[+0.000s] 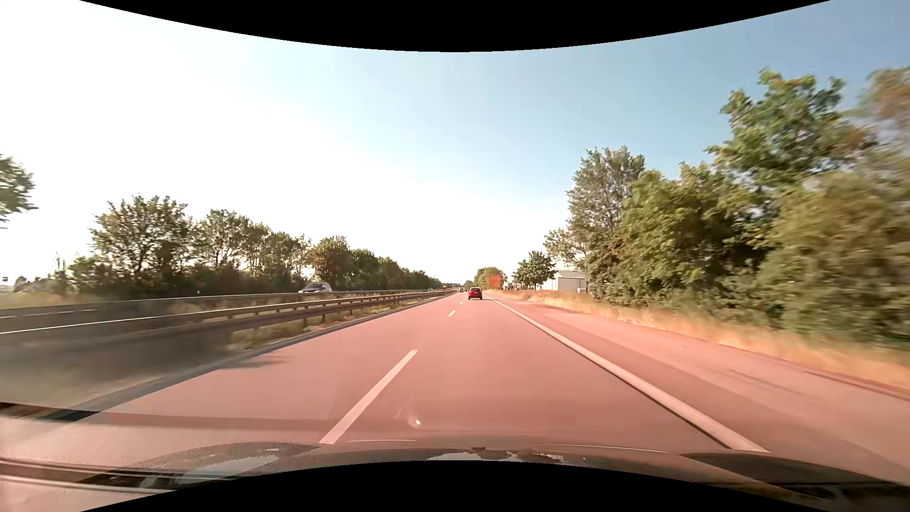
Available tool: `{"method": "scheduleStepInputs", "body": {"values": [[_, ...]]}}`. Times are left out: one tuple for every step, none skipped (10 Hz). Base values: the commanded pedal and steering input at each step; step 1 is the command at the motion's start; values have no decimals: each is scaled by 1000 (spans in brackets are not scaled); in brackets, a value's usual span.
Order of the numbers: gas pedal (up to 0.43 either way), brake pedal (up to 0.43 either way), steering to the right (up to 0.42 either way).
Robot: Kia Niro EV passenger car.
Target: Follow the waypoints while adhering to traffic rules and regulations
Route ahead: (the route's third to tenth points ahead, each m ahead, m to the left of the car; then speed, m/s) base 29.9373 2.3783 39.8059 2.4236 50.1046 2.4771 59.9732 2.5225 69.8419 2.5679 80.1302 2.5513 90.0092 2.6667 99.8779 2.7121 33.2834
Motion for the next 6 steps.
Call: {"method": "scheduleStepInputs", "body": {"values": [[311,6,0],[311,6,-1],[311,6,-1],[311,6,0],[319,6,0],[319,6,0]]}}
